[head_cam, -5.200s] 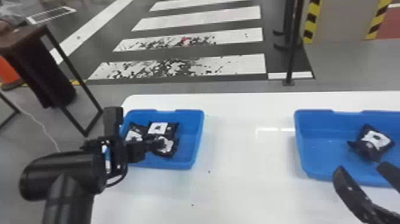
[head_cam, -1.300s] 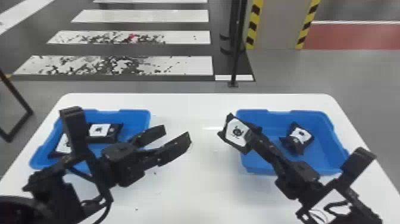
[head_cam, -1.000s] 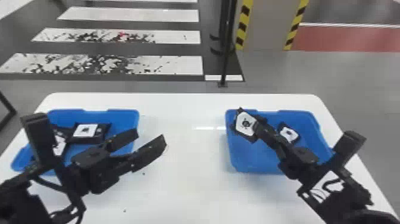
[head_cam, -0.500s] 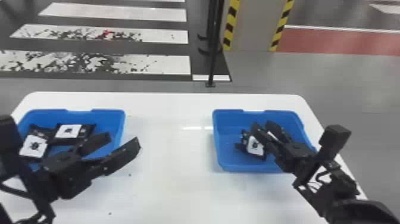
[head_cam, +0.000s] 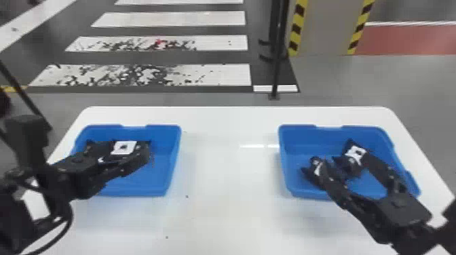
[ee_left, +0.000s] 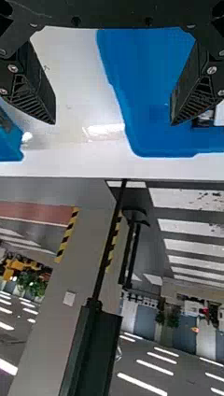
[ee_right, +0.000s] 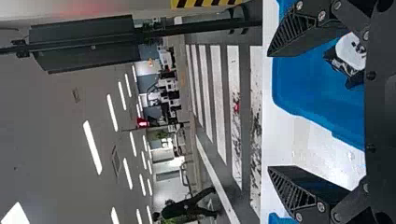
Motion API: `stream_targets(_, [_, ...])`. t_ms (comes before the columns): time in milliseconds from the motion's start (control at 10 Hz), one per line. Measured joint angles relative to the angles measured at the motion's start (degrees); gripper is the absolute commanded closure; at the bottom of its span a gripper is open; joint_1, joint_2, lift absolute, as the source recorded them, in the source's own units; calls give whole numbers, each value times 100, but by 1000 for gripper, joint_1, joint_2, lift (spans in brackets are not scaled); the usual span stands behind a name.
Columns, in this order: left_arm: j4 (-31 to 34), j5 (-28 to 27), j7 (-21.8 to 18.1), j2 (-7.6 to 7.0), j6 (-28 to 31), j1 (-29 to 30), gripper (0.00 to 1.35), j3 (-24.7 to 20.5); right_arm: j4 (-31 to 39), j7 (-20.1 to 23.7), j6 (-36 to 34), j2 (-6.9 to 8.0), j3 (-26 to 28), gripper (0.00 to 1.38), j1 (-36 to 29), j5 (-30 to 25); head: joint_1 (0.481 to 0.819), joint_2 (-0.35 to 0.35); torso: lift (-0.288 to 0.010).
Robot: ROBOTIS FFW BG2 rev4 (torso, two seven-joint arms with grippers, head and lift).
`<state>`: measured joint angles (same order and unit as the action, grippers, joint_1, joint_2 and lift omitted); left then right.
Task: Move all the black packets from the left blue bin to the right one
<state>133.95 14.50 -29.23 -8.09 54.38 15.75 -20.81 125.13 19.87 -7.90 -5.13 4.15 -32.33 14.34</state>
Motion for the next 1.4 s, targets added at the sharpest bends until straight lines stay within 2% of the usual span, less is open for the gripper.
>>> stream_targets(100, [-233, -242, 43, -85, 43, -299, 144, -18, 252, -1, 69, 63, -41, 167, -312, -6, 695, 135, -140])
stream_targets(300, [-1017, -786, 122, -210, 137, -966, 144, 6, 614, 9, 100, 84, -185, 167, -808, 11, 695, 213, -140])
stream_targets(500, [-1932, -1220, 194, -271, 254, -1460, 142, 31, 871, 20, 137, 74, -306, 168, -1144, 40, 695, 277, -140])
stream_targets(700, [-2852, -1569, 269, -300, 326, -1918, 142, 9, 906, 36, 144, 73, -322, 168, -1200, 84, 695, 310, -140])
stream_targets(1000, [-4310, -1852, 278, -431, 111, -2843, 142, 427, 849, 68, 144, 73, -352, 168, -1188, 133, 695, 303, -140])
stream_targets(1200, [-4827, -1864, 292, -447, 60, -3093, 156, 569, 789, 94, 111, 69, -377, 168, -1151, 166, 695, 292, -140])
stream_targets(1300, [-5107, -1902, 328, -448, 41, -3203, 268, 636, 771, 103, 89, 66, -380, 168, -1141, 182, 695, 291, -140])
stream_targets(1400, [-5505, -1964, 312, -474, -126, -3399, 544, 777, 742, 121, 65, 65, -386, 168, -1128, 208, 695, 286, -140])
